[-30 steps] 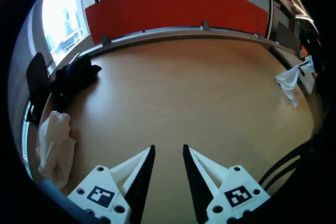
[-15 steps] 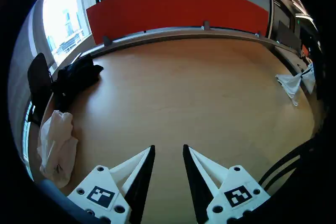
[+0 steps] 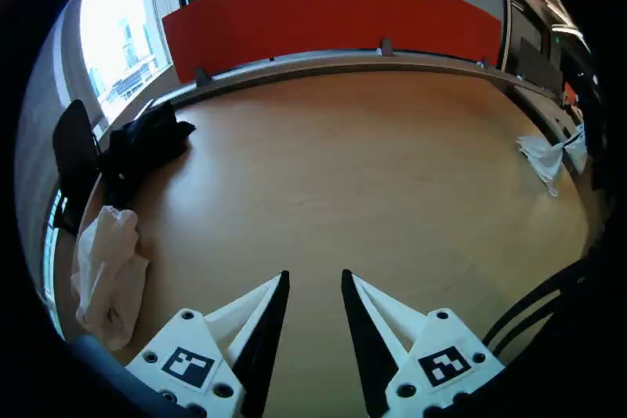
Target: Fold towel
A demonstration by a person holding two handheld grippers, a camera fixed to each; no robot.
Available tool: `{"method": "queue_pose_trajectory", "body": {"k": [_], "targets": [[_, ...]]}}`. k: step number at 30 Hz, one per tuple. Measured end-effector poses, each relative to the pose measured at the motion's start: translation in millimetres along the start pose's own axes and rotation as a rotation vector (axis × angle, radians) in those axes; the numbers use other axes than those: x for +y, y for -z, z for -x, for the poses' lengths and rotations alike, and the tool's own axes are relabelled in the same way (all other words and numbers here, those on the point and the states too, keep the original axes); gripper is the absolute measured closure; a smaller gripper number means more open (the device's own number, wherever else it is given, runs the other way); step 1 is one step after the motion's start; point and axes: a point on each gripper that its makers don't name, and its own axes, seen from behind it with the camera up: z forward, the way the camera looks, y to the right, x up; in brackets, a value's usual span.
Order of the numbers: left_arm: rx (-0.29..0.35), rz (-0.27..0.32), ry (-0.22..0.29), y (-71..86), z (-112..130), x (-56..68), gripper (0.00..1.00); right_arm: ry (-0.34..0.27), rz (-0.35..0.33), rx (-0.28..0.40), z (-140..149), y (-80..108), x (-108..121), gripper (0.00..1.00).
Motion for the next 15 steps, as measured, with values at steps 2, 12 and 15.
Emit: {"method": "queue_pose_trajectory", "body": {"k": [2, 12, 15], "targets": [[-0.001, -0.002, 0.000, 0.4, 1, -0.4, 0.52, -0.005, 0.003, -0.016, 6, -2.5, 0, 0.96], [-0.005, -0.007, -0.001, 1.5, 3, -1.7, 0.53, -0.031, 0.009, -0.072, 28, -14.1, -7, 0.93], [-0.005, -0.008, -0.002, 1.9, 3, -1.7, 0.53, -0.036, 0.013, -0.083, 32, -15.8, -9, 0.91]]}}
